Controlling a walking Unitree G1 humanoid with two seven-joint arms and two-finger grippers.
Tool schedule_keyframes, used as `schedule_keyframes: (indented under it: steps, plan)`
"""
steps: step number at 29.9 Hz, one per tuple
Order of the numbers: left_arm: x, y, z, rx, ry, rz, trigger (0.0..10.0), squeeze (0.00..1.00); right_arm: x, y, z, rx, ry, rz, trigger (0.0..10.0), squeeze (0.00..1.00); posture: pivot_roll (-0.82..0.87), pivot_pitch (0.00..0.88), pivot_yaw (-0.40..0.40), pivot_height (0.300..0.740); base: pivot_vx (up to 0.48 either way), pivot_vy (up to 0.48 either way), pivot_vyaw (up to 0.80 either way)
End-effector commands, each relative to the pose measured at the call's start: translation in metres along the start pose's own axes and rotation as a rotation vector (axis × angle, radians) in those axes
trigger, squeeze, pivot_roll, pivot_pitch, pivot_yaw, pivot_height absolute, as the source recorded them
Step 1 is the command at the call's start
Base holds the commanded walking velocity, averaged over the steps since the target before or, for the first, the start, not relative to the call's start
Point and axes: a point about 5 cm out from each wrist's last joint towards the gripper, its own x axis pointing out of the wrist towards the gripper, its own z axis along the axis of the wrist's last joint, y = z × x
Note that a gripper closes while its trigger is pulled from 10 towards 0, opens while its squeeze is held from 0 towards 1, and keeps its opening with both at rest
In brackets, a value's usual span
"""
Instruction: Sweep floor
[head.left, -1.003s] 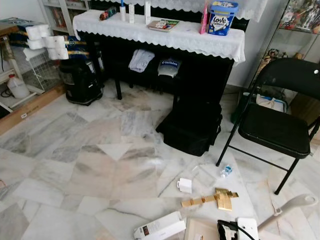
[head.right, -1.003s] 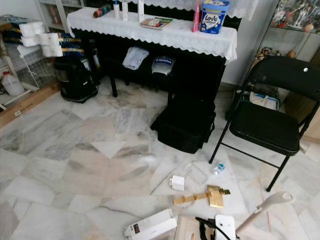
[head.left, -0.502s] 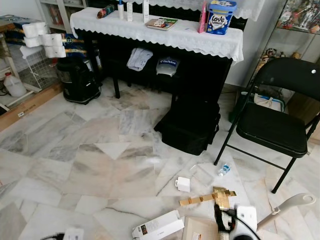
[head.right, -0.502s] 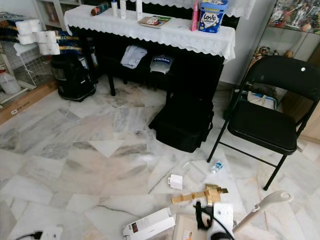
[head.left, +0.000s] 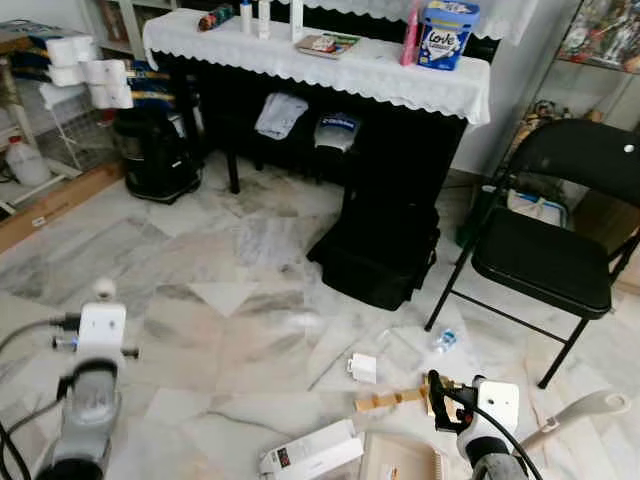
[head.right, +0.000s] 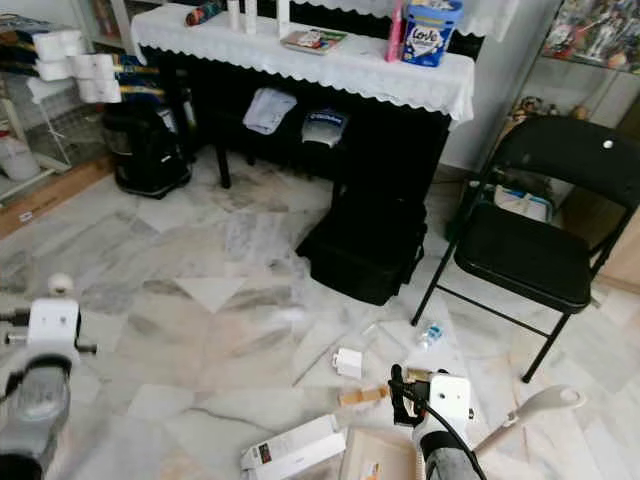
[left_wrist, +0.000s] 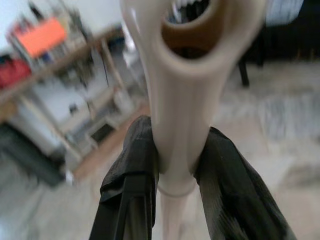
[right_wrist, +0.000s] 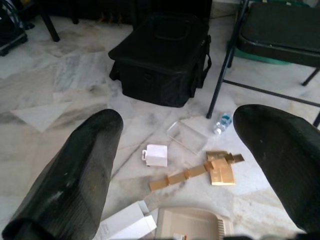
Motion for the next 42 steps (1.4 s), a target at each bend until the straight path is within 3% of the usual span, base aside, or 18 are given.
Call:
schedule_keyframes:
  steps: [1, 3, 8, 15, 18, 22, 26, 29, 31, 33, 40, 42]
  plan:
    - [0.005, 0.000, 0.018, -0.002, -0.056, 0.016, 10.0, 0.00, 0.002, 0.000, 0.007, 0.000, -0.016, 0.008, 10.0, 0.00, -0.05, 0.000, -0.075, 0.740, 0.000, 0.000, 0.00]
    - [0.006, -0.002, 0.023, -0.020, -0.069, 0.019, 10.0, 0.00, 0.002, 0.000, 0.008, 0.000, -0.020, 0.009, 10.0, 0.00, -0.05, 0.000, -0.075, 0.740, 0.000, 0.000, 0.00]
    - [0.004, -0.019, 0.046, -0.225, -0.116, 0.013, 10.0, 0.00, 0.010, -0.004, 0.021, -0.013, -0.057, 0.010, 10.0, 0.00, -0.06, 0.000, -0.078, 0.740, 0.000, 0.000, 0.00]
    - [-0.009, -0.036, 0.043, -0.293, -0.093, -0.038, 10.0, 0.00, 0.023, 0.000, 0.037, -0.034, -0.097, 0.040, 10.0, 0.00, -0.06, 0.000, -0.077, 0.740, 0.000, 0.000, 0.00]
    - [-0.014, -0.037, 0.040, -0.324, -0.060, -0.046, 10.0, 0.00, 0.032, 0.010, 0.082, -0.090, -0.277, 0.085, 10.0, 0.00, -0.07, 0.001, -0.074, 0.740, 0.000, 0.000, 0.00]
    - [-0.017, -0.043, 0.044, -0.340, -0.057, -0.072, 10.0, 0.00, 0.041, 0.027, 0.116, -0.154, -0.382, 0.161, 10.0, 0.00, -0.07, 0.000, -0.077, 0.740, 0.000, 0.000, 0.00]
    - [-0.017, -0.045, 0.046, -0.350, -0.055, -0.076, 10.0, 0.00, 0.046, 0.036, 0.131, -0.167, -0.427, 0.184, 10.0, 0.00, -0.06, 0.001, -0.078, 0.740, 0.000, 0.000, 0.00]
    - [-0.017, -0.045, 0.046, -0.354, -0.052, -0.077, 10.0, 0.00, 0.044, 0.042, 0.146, -0.163, -0.473, 0.197, 10.0, 0.00, -0.06, 0.002, -0.079, 0.740, 0.000, 0.000, 0.00]
    - [-0.017, -0.044, 0.045, -0.356, -0.048, -0.076, 10.0, 0.00, 0.033, 0.050, 0.172, -0.156, -0.563, 0.210, 10.0, 0.00, -0.06, 0.002, -0.081, 0.740, 0.000, 0.000, 0.00]
    - [-0.018, -0.043, 0.044, -0.357, -0.046, -0.076, 10.0, 0.00, 0.027, 0.049, 0.178, -0.142, -0.586, 0.205, 10.0, 0.00, -0.07, 0.002, -0.082, 0.740, 0.000, 0.000, 0.00]
    - [-0.019, -0.046, 0.048, -0.369, -0.068, -0.102, 10.0, 0.00, 0.012, 0.039, 0.161, -0.109, -0.538, 0.139, 10.0, 0.00, -0.07, 0.000, -0.081, 0.740, 0.000, 0.000, 0.00]
    - [-0.021, -0.046, 0.046, -0.364, -0.060, -0.102, 10.0, 0.00, -0.001, 0.035, 0.163, -0.110, -0.548, 0.076, 10.0, 0.00, -0.07, 0.000, -0.079, 0.740, 0.000, 0.000, 0.00]
